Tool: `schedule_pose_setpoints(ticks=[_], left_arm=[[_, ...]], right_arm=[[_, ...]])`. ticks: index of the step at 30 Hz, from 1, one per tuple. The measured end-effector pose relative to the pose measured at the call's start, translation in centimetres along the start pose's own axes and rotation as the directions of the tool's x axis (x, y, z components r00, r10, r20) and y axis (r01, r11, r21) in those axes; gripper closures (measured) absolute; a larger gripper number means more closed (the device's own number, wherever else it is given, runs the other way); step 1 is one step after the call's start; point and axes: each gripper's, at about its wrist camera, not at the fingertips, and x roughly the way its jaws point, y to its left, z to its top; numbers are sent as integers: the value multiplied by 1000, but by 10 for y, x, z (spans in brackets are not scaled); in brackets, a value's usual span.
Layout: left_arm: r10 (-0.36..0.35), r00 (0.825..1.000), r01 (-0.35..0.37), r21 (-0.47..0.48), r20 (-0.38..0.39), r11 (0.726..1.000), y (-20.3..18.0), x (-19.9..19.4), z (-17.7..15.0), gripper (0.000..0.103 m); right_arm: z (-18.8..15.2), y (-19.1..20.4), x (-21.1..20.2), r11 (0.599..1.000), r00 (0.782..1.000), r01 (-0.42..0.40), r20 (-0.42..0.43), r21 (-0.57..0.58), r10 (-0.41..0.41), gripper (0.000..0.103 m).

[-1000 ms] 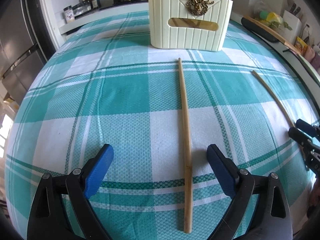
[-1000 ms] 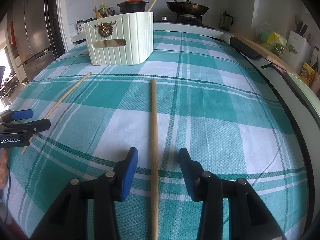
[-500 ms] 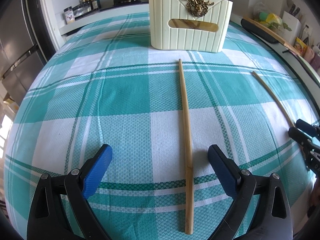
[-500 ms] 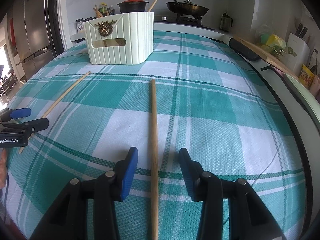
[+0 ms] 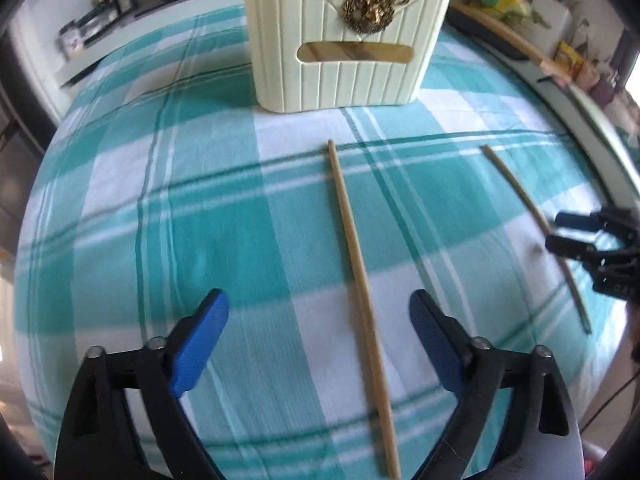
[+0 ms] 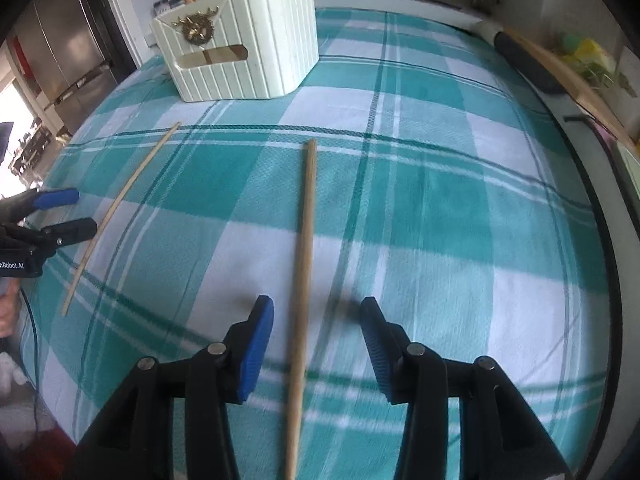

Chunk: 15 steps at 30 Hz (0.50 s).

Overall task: Organize utensils
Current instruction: 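Close the left tool on the last chopstick while the right tool holds its chopstick, then lift the left tool's chopstick into the holder and open while the right tool drops its own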

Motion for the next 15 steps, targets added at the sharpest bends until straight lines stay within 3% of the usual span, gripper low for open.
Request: schedule_pose_setpoints(ticks=[4,5,6,7,8,11,15], left_arm=[[19,999,-18,22,-40,1000,0,19,22,33],[12,999,-12,19,-30,1000,1,19,25,46],[8,1000,-8,19,-20,1000,1,20,29,55],[12,1000,-12,20,-15,1000,2,20,32,79],[-3,1000,3,11,-11,1000,3,20,36,94],[-49,998,50,-35,32,998,10,11,35,98],[-89,981,101,-58,174,993,18,-32,27,98]], right_arm=[[33,6,17,999,999,20,-27,-41,-22,63],[41,8,21,999,999,19,-26,-42,-20,73],[48,8,26,999,999,15,-29,-41,-17,89],[54,9,28,999,999,19,-25,-41,-20,95],[58,9,30,999,1000,21,-21,-39,-22,96],[64,9,27,1000,1000,21,3,-20,-21,96],[58,13,-18,1000,987,-23,157,0,23,96]])
